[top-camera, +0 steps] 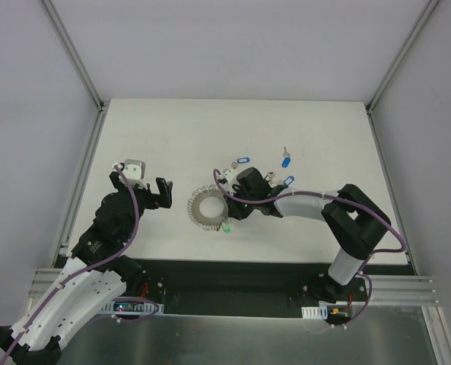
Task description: Put the keys on the keyring
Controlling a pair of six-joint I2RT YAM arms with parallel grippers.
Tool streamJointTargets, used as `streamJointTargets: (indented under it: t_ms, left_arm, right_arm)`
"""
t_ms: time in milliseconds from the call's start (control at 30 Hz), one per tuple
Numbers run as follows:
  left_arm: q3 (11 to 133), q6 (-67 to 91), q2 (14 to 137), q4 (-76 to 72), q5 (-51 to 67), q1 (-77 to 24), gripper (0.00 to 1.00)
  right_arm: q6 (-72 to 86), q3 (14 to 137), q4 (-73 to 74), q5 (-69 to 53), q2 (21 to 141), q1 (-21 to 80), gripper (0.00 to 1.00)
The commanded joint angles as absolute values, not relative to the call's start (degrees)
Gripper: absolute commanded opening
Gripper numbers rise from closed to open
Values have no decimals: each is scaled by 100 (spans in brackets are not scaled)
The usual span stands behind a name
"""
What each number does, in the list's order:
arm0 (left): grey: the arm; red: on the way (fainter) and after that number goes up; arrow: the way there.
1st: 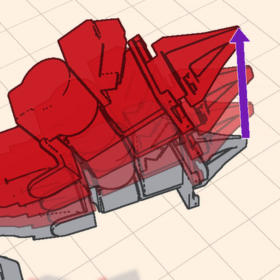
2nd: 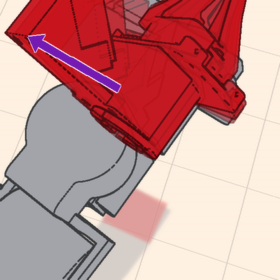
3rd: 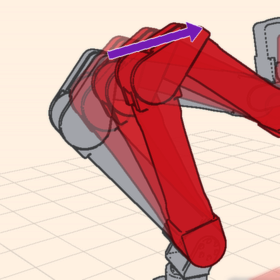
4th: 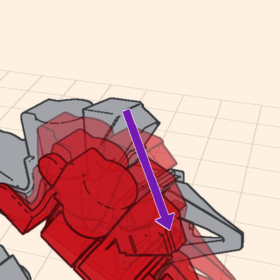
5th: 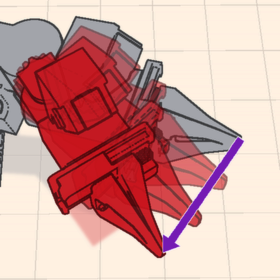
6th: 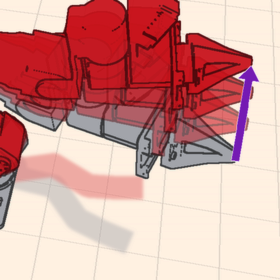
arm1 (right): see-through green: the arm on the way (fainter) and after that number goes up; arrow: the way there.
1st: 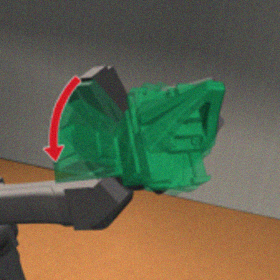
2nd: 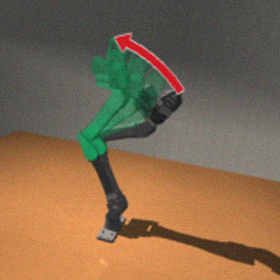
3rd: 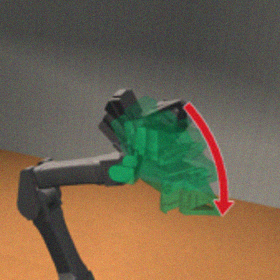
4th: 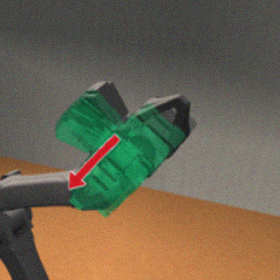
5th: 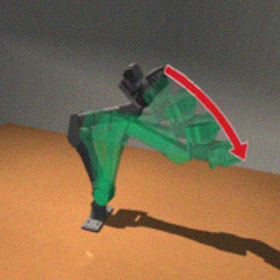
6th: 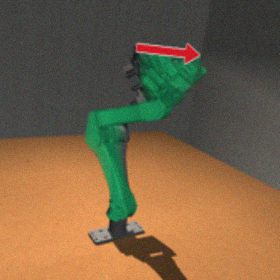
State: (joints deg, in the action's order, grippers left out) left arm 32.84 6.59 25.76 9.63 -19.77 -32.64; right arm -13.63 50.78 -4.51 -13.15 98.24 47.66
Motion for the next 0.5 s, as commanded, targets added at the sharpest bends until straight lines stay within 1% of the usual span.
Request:
streamJointTargets:
  t_ms: [0,67,100,167,367,467]
  left_arm:
    - [3234,668,2593,738,-1881,-3287,99]
    - [3234,659,2601,738,-1872,-3287,99]
    - [3234,659,2602,738,-1872,-3287,99]
    - [3226,659,2602,747,-1872,-3287,99]
    - [3278,633,2689,738,-1784,-3287,99]
    - [3313,615,2742,738,-1495,-3287,99]
  right_arm:
    - [-1292,5080,-519,-1415,9905,4755,17]
    - [-1292,5054,-510,-1415,9818,4755,11]
    - [-1292,5036,-501,-1415,9774,4755,6]
    - [-1292,5027,-475,-1415,9651,4755,1]
    - [-1449,5045,-317,-1371,9264,4772,1]
    - [-1739,5097,-211,-1205,8983,4808,1]
